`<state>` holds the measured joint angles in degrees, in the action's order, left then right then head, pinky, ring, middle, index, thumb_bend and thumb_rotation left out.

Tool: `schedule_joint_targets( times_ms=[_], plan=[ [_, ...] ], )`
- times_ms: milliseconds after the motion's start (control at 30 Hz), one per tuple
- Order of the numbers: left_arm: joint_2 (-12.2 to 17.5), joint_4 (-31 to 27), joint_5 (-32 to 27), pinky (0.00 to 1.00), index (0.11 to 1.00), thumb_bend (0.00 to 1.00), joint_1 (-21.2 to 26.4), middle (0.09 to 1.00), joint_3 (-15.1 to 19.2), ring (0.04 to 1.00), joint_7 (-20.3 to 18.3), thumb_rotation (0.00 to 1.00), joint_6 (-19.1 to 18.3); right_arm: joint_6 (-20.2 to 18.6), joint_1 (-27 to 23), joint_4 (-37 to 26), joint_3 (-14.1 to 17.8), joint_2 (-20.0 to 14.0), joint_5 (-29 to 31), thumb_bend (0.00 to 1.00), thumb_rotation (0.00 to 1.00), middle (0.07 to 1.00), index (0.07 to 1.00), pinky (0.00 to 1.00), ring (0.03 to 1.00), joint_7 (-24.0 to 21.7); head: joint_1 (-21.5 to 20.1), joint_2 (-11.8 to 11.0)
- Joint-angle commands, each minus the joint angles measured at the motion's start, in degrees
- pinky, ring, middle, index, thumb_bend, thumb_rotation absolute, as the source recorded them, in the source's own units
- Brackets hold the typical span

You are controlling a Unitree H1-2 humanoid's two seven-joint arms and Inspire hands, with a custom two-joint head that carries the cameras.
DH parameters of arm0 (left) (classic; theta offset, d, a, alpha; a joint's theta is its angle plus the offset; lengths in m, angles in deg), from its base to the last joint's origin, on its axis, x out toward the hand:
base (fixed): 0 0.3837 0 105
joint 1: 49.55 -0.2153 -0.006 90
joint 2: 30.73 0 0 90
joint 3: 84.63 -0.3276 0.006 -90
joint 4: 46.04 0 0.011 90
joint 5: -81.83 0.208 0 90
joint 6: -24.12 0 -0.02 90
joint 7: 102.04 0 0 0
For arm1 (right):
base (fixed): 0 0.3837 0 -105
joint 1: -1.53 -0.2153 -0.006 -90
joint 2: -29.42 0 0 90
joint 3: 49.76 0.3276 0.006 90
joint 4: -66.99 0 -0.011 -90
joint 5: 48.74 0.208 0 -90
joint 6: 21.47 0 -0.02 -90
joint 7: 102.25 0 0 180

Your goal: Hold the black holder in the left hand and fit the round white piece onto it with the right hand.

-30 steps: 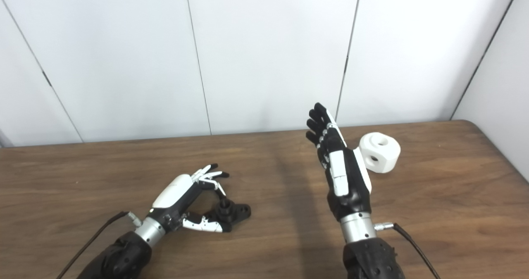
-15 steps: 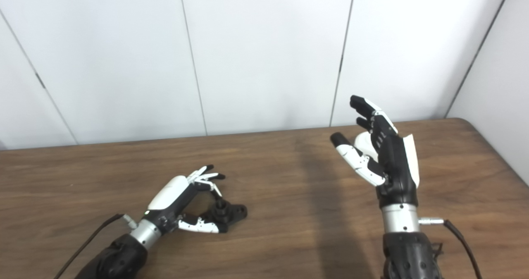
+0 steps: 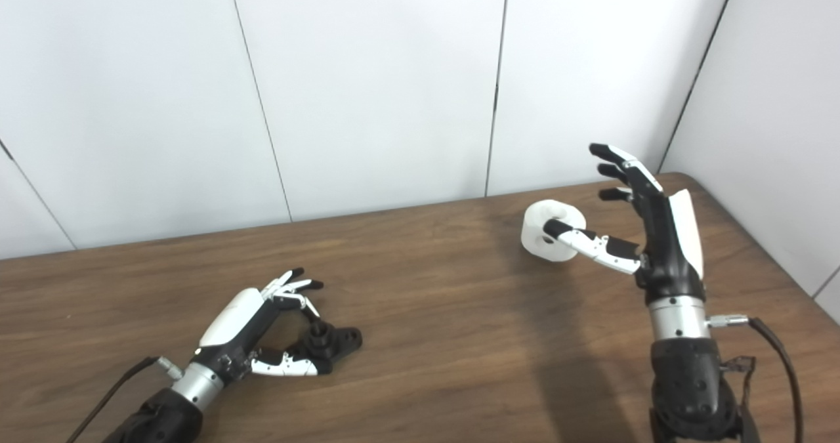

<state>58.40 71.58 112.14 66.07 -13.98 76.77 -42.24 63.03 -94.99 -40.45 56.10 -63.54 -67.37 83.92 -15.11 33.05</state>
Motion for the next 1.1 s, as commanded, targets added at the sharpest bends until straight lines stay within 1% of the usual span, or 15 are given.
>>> schedule_joint_targets(
  times_ms=[0,67,200,233,267,433,567,600,633,700,767,867,1000,1033,1067],
  plan=[
    [0.04,2.01,-0.62,1.0,0.481,0.52,-0.95,0.885,-0.24,1.0,0.1,0.05,1.44,1.56,-1.99,0.62,1.21,-2.3,-0.86,0.69,0.34,0.844,0.811,0.71,0.823,1.49,-0.29,0.05],
    [0.13,2.48,-0.79,1.0,0.481,0.52,-0.81,0.883,-0.14,1.0,0.28,0.05,1.83,1.1,-2.47,2.0,1.27,-2.99,-1.6,0.71,0.34,0.835,0.803,0.74,0.833,1.8,-0.81,-0.08],
    [0.38,2.67,-0.78,1.0,0.481,0.52,-0.67,0.88,-0.11,1.0,0.38,0.05,1.94,-2.33,-3.49,3.64,0.93,-4.45,-3.8,0.74,0.36,0.823,0.804,0.75,0.824,1.35,-1.92,-0.48],
    [0.45,2.64,-0.85,1.0,0.482,0.52,-0.66,0.879,-0.08,1.0,0.36,0.05,2.06,-2.84,-3.79,4.47,0.9,-5.0,-3.75,0.74,0.34,0.831,0.811,0.77,0.835,0.97,-2.0,-0.55],
    [0.51,2.8,-1.04,1.0,0.482,0.52,-0.57,0.878,-0.05,1.0,0.36,0.05,2.34,-3.23,-4.16,5.48,0.81,-5.67,-3.67,0.75,0.33,0.834,0.814,0.77,0.836,0.53,-2.15,-0.59],
    [0.6,3.46,-1.64,1.0,0.482,0.52,-0.11,0.879,0.13,1.0,0.03,0.05,2.73,-7.43,-5.64,8.0,-0.05,-8.1,-3.41,0.8,0.34,0.885,0.832,0.81,0.889,-2.24,-2.54,-0.93],
    [0.66,3.87,-1.57,1.0,0.482,0.52,0.14,0.881,0.04,1.0,-0.06,0.05,2.73,-7.77,-6.39,10.88,-2.27,-10.37,-6.22,0.81,0.34,0.941,0.847,0.94,0.985,-2.38,-3.25,-1.31],
    [0.67,3.9,-1.49,1.0,0.482,0.52,0.16,0.88,0.03,1.0,-0.06,0.05,2.69,-7.53,-6.54,11.42,-2.77,-10.68,-6.79,0.83,0.37,0.961,0.844,0.97,0.994,-2.14,-3.25,-1.31],
    [0.73,4.03,-1.52,1.0,0.482,0.52,0.24,0.88,-0.05,1.0,-0.13,0.05,2.78,-7.5,-6.87,11.92,-3.21,-10.8,-7.0,0.83,0.39,0.968,0.843,0.98,0.997,-2.06,-3.69,-1.46],
    [0.82,4.23,-1.56,1.0,0.482,0.52,0.34,0.879,-0.16,1.0,-0.21,0.05,2.9,-7.61,-7.52,12.8,-3.76,-10.88,-6.86,0.83,0.41,0.977,0.848,0.98,1.0,-2.19,-4.02,-1.6],
    [0.95,4.27,-1.8,1.0,0.482,0.52,0.38,0.878,-0.24,1.0,-0.31,0.05,3.03,-8.64,-8.36,13.77,-4.35,-10.89,-7.09,0.83,0.42,0.97,0.855,0.97,1.0,-2.51,-4.45,-1.65],
    [1.19,4.27,-1.8,1.0,0.482,0.52,0.48,0.878,-0.34,1.0,-0.22,0.05,3.08,-9.2,-9.39,15.26,-5.21,-10.93,-7.47,0.82,0.4,0.953,0.86,0.95,1.0,-2.43,-4.98,-1.73],
    [1.47,4.22,-2.03,1.0,0.482,0.52,0.59,0.876,-0.25,1.0,-0.3,0.05,3.06,-10.21,-10.62,16.9,-6.24,-10.86,-8.02,0.85,0.41,0.945,0.856,0.93,1.0,-2.34,-5.47,-1.8],
    [1.55,4.18,-2.08,1.0,0.482,0.52,0.6,0.876,-0.22,1.0,-0.34,0.05,3.07,-10.77,-10.96,17.18,-6.23,-10.65,-7.54,0.85,0.42,0.945,0.856,0.93,1.0,-2.65,-5.6,-1.8],
    [1.61,4.07,-2.1,1.0,0.482,0.52,0.6,0.876,-0.17,1.0,-0.43,0.05,3.03,-11.4,-11.34,17.53,-6.4,-10.58,-7.45,0.85,0.39,0.955,0.859,0.96,1.0,-2.9,-5.64,-1.87]
  ],
)
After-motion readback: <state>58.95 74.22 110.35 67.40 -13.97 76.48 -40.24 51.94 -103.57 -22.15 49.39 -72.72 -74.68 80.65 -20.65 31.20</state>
